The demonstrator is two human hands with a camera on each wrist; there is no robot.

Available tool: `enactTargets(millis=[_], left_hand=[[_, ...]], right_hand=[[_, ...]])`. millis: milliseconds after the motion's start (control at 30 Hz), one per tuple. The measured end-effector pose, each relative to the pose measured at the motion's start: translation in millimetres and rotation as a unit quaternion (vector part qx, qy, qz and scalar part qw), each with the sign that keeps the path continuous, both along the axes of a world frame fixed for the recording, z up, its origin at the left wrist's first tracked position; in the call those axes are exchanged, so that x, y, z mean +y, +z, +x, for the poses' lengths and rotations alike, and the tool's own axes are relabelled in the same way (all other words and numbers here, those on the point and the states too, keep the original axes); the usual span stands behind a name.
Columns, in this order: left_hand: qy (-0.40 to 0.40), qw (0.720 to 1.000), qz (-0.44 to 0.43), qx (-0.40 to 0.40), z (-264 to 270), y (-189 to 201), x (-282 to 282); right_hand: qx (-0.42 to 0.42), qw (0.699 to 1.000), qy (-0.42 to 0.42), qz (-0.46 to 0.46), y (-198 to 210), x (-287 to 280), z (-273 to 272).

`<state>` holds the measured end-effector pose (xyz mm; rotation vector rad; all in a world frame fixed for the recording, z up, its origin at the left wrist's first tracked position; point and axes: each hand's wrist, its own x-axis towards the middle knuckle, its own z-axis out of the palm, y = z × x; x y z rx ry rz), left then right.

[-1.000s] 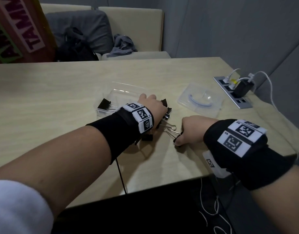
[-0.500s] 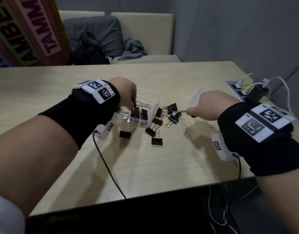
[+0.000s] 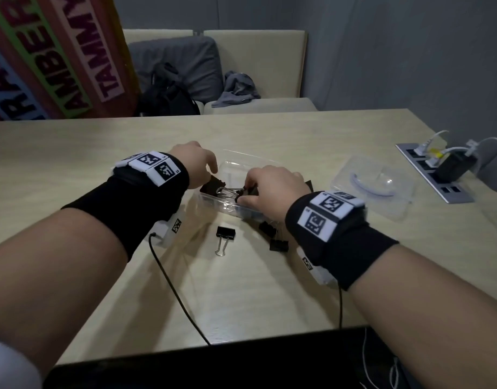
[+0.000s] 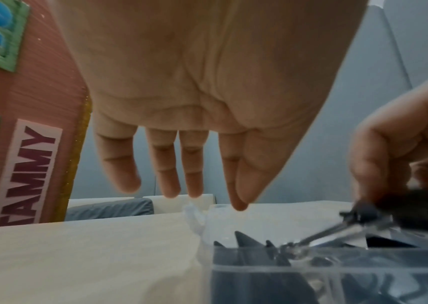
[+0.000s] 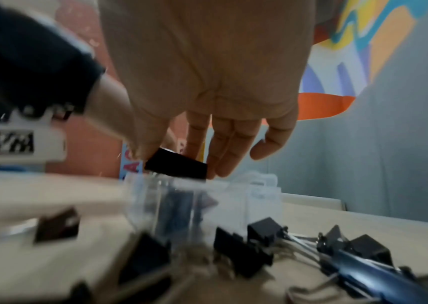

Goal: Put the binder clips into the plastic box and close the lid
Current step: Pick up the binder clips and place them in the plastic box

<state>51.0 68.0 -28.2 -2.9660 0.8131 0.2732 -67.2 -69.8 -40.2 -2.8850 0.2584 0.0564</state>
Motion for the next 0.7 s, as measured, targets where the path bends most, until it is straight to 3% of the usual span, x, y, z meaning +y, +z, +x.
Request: enactTargets(millis=[133,233,333,533,700], left_hand=[[-0.007,0.999,-0.017,0.026,-5.0,-1.0,-2.7],[-0.025,0.999,0.004,0.039,-14.0,-0.8,-5.6],[-0.035,0.999,0.004,0.017,-23.3,3.8,-8.9],[-0.13,0.989,0.021,0.061,-60.3,10.1,-23.0],[-0.214,0.97,0.054,0.1,-98.3,-2.5,-48.6]], right_hand=[[0.04,0.999,0.01,-0.032,-4.4,-1.0,7.6],[0.05,0.998,0.012,0.04,1.3,-11.3,1.5],[0.006,0.994,-0.03,0.101,7.7,-34.8,-7.5],[0.048,0.988,-0.145,0.026,8.7,-98.9,-21.8],[0.102,0.986,-0.132,-0.001,0.9,-112.5,-33.8]])
